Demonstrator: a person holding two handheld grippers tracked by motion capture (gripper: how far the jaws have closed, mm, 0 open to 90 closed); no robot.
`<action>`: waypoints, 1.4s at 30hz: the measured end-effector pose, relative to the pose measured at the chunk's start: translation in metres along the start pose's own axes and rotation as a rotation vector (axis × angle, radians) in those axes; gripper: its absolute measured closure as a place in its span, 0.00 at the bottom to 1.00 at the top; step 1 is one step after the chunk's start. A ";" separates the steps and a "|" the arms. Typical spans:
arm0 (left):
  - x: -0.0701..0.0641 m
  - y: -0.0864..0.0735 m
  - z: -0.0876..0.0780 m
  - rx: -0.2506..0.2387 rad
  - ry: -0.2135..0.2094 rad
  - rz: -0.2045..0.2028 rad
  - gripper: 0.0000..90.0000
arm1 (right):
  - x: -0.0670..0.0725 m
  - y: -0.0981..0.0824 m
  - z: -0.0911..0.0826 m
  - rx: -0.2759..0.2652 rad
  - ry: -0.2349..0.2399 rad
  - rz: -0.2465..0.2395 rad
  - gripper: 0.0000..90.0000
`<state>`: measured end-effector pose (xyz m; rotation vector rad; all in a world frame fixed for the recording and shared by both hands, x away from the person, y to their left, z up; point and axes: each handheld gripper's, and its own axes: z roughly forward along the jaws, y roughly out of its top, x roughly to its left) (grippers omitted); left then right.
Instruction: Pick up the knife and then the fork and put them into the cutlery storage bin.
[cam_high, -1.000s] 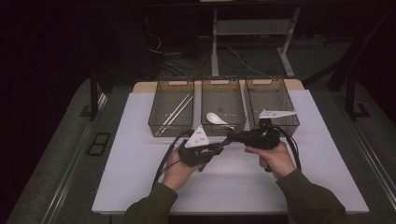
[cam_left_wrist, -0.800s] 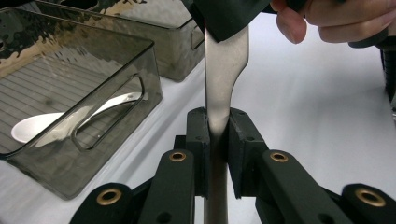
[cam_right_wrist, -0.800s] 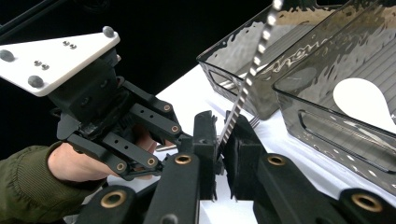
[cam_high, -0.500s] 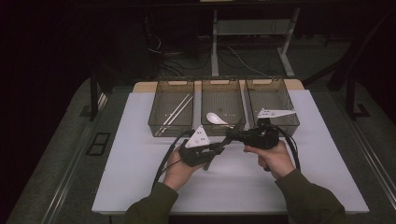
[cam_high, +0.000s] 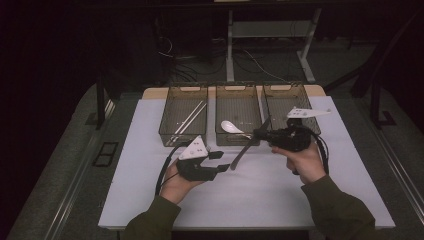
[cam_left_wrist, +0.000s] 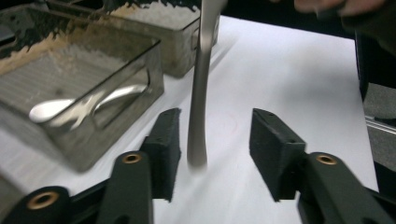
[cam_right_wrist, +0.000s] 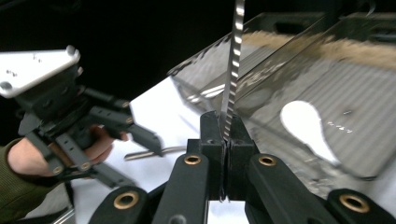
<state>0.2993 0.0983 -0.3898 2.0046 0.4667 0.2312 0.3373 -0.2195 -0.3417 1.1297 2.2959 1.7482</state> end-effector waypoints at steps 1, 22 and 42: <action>0.001 -0.003 -0.004 0.005 0.009 -0.005 0.52 | -0.002 0.003 -0.004 -0.010 -0.007 0.003 0.98; 0.016 -0.055 -0.056 0.040 0.083 -0.082 0.26 | -0.049 0.068 -0.069 -0.114 -0.215 0.014 0.98; 0.019 -0.062 -0.065 0.043 0.097 -0.110 0.22 | -0.100 0.066 -0.073 -0.037 -0.388 0.066 0.98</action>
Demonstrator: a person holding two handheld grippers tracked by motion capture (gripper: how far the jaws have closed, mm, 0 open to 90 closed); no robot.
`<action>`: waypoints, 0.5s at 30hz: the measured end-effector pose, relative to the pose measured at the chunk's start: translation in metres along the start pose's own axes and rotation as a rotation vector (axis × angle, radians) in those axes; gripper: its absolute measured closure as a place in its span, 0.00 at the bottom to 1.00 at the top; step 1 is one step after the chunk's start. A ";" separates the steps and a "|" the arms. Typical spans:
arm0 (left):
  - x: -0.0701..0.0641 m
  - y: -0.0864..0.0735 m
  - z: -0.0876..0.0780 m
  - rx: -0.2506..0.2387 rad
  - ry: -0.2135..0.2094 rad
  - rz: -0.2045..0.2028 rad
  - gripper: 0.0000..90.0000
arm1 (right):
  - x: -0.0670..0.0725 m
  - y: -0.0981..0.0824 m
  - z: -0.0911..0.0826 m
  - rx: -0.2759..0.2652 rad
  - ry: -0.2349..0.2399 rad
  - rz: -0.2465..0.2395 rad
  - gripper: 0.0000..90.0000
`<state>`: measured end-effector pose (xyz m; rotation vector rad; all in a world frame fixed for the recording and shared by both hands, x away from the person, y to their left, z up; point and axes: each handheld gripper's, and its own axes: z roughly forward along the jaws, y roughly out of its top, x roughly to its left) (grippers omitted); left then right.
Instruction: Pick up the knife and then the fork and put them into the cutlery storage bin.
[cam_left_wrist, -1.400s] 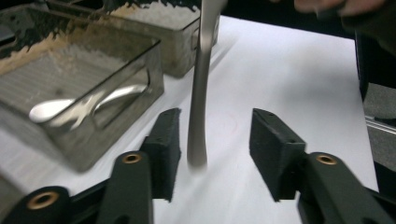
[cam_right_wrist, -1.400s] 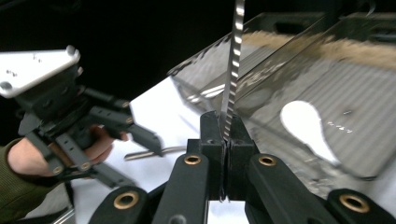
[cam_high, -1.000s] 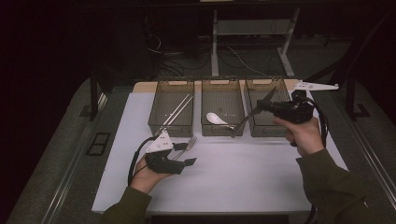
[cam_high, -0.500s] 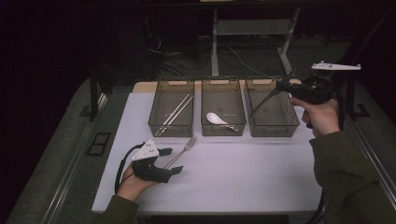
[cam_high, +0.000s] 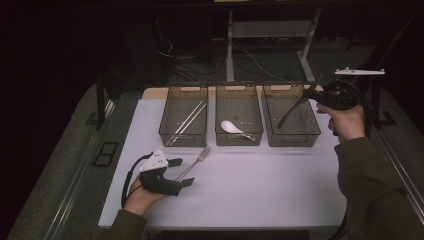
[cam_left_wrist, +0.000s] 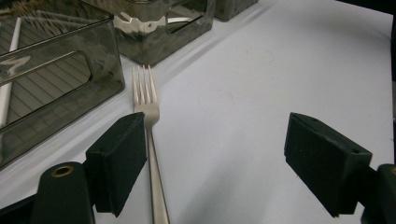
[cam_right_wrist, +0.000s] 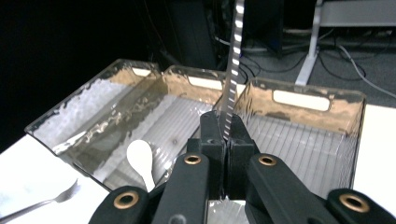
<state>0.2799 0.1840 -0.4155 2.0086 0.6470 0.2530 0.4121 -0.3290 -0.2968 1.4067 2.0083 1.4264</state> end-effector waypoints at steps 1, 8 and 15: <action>0.000 0.000 0.000 0.000 0.001 0.001 0.22 | 0.000 -0.001 0.003 0.013 -0.004 0.007 0.98; 0.001 -0.001 -0.001 0.002 -0.002 -0.005 0.22 | -0.001 -0.008 0.020 0.081 -0.020 0.010 0.98; 0.002 0.000 -0.001 -0.002 -0.002 -0.004 0.22 | -0.006 -0.014 0.035 0.107 -0.051 0.021 0.98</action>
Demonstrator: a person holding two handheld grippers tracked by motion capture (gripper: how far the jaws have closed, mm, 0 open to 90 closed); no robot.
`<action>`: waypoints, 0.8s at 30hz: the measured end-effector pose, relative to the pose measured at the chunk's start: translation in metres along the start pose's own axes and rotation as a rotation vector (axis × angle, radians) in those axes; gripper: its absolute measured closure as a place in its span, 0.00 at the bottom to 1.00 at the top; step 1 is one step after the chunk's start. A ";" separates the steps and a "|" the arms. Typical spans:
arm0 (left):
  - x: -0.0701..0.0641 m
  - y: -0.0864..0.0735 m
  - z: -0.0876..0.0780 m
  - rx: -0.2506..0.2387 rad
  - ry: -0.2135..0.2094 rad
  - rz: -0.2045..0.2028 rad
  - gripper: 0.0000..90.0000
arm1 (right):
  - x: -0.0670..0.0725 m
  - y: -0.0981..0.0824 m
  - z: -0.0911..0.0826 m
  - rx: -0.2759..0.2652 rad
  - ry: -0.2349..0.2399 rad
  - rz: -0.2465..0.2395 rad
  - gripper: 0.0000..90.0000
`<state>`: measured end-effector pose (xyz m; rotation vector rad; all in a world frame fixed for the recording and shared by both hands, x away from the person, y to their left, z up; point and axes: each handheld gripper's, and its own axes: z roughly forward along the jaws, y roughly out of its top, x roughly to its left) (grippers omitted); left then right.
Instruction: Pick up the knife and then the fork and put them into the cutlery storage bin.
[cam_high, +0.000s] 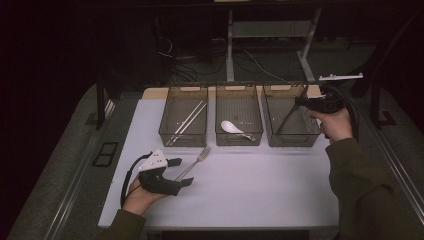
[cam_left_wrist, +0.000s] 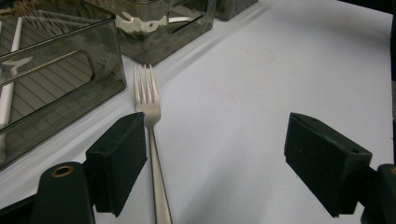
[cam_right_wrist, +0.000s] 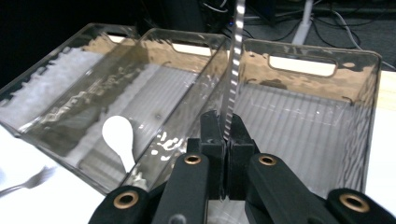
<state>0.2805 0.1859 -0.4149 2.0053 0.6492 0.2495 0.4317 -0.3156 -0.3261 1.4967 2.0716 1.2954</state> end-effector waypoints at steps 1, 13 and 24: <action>0.000 0.000 0.000 0.001 0.000 0.001 0.22 | -0.001 0.000 0.001 -0.002 0.001 0.007 0.98; 0.000 0.001 0.001 0.005 -0.006 0.007 0.22 | -0.015 0.005 0.024 -0.062 -0.040 0.019 0.95; 0.000 0.001 0.002 0.008 -0.011 0.009 0.22 | -0.026 0.006 0.051 -0.005 -0.088 0.018 0.89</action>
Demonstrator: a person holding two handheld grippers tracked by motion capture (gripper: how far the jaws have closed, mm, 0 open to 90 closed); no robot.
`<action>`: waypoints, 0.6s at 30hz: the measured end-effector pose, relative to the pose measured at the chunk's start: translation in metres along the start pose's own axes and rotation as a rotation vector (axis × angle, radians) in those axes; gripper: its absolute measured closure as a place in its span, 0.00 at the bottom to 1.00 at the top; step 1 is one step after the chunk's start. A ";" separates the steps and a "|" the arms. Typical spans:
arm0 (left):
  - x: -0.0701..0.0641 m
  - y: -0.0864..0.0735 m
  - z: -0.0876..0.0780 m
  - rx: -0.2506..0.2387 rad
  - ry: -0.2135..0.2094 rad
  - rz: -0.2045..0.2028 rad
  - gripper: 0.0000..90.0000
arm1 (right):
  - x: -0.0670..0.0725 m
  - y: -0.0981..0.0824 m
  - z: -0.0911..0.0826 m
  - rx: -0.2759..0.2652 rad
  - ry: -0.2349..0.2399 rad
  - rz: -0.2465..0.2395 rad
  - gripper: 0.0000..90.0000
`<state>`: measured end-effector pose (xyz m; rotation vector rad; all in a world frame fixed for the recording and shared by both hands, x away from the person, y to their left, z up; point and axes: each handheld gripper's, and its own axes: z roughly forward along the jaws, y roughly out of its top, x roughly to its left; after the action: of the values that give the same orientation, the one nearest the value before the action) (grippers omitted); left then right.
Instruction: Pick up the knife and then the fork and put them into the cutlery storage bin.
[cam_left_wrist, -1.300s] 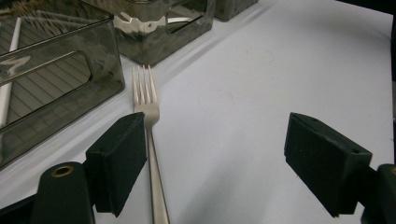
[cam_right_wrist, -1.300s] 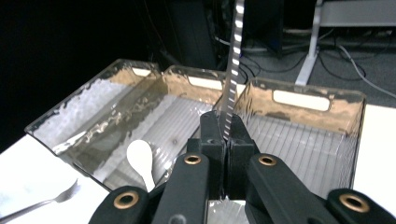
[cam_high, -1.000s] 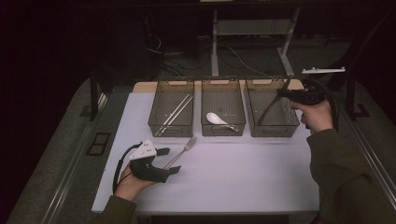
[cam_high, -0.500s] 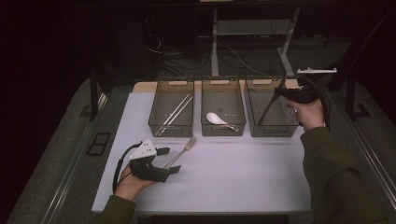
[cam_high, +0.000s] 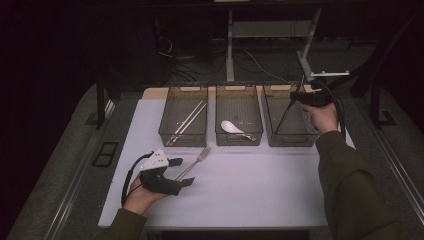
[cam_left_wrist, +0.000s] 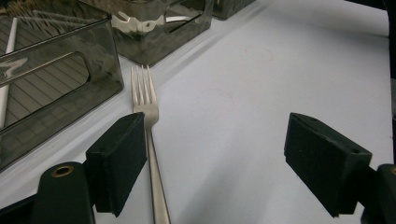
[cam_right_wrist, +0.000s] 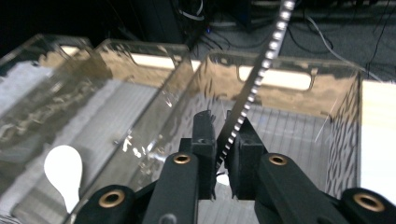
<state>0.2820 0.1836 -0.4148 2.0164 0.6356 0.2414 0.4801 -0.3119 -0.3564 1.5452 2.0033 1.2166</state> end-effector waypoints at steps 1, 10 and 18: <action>0.000 0.000 0.000 -0.003 0.000 0.000 0.22 | -0.001 -0.002 0.004 0.017 -0.003 0.005 0.88; 0.001 -0.001 -0.001 -0.002 0.003 -0.005 0.22 | -0.010 -0.015 0.029 0.123 -0.042 0.027 0.77; 0.000 0.000 -0.001 0.000 0.004 -0.001 0.22 | -0.010 -0.015 0.031 0.149 -0.042 0.016 0.64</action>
<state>0.2817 0.1847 -0.4144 2.0163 0.6392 0.2454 0.4961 -0.3081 -0.3887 1.6444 2.0997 1.0524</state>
